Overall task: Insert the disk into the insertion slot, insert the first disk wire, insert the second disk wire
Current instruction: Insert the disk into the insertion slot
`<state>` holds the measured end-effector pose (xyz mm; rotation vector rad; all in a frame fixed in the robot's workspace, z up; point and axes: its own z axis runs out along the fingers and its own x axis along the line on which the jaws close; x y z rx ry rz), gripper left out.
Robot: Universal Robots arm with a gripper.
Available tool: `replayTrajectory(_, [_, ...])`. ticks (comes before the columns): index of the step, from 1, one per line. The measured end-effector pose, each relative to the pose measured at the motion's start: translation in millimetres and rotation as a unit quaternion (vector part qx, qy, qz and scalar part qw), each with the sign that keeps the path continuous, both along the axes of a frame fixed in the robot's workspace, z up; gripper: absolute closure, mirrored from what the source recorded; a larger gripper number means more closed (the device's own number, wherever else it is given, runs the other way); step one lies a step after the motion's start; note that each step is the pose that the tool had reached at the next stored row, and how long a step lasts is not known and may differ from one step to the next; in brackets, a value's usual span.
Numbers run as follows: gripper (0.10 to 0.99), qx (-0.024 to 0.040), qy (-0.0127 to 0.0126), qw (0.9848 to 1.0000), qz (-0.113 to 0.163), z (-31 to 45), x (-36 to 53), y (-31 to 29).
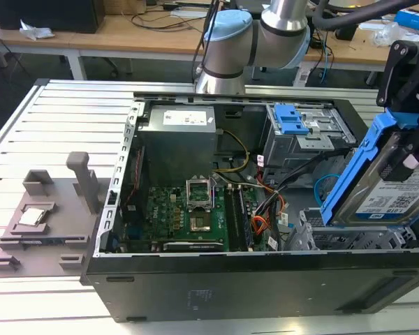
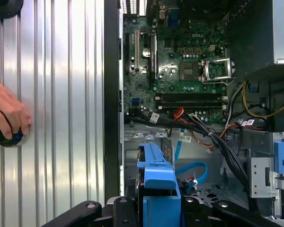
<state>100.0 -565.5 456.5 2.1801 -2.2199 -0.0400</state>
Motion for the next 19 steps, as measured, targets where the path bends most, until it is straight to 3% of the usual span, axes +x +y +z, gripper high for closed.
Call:
replayTrajectory(4, [0.722,0.0000,0.0000,1.0000,0.000,-11.2,0.0,9.3])
replayTrajectory(7, [0.722,-0.0001,0.0000,1.0000,0.006,-18.6,-0.1,12.0])
replayTrajectory(10, [0.722,0.0004,0.0000,1.0000,0.008,-21.5,0.0,16.6])
replayTrajectory(19, [0.722,0.0008,0.0000,0.9999,0.012,-33.2,-1.9,17.6])
